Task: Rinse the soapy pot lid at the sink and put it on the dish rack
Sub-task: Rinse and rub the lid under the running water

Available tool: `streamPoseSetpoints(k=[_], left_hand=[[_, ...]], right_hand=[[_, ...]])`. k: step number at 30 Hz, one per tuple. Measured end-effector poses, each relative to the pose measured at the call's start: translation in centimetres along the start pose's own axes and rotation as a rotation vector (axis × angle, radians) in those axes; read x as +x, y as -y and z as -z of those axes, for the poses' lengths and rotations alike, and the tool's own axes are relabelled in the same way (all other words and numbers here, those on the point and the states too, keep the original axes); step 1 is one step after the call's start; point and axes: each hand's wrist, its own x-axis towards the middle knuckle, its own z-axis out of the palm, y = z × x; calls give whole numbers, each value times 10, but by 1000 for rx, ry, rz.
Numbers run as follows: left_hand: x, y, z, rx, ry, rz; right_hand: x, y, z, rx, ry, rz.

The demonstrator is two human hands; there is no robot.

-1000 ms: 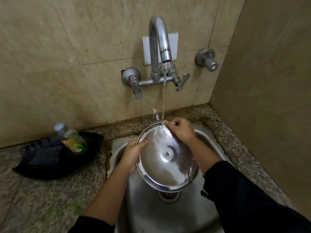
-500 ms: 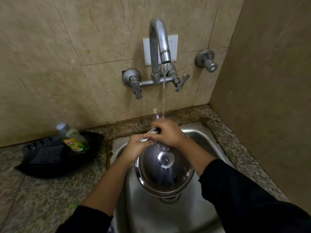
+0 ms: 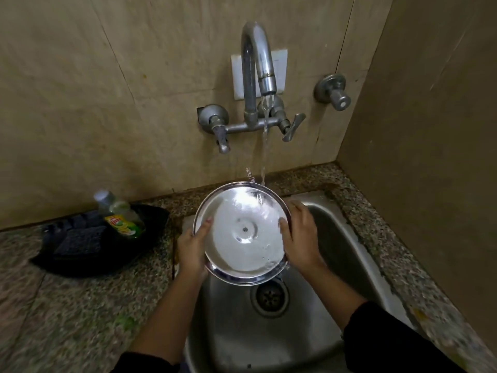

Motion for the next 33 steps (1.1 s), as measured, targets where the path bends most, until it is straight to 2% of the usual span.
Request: streamPoseSetpoints(k=[2,4,6,10,13,16,18,22,25,27,28,31,33], left_hand=[[0,3,6,21,0,1],[0,6,9,17,5,20],[-1,9,9,19,0,61],[-1,13,9,42,-1,184],[6,18,9,53,-51,343],[2,20,12,70,-19,528],[1,20,13,86,54,606],[2,20,12,175,263,627],[1,21,9,404,393,692],[1,20,5,557,379,619],[2,18,3,550,359,554],[7,17,-2,282,321,357],[5,13,-5,207,306,211]], right_hand=[[-24,-10,6,-102,101,224],[-37,-24,13,-185,221,524],[-41,-33,18,-189,324,733],[-35,-30,26,-92,376,890],[-28,-28,29,-60,419,914],[-17,-19,34,-75,339,942],[-10,-5,40,30,284,793],[3,17,40,347,292,289],[14,18,38,541,307,0],[22,16,39,653,296,-142],[27,13,38,692,282,-200],[40,9,38,853,244,-331],[48,7,33,959,234,-427]])
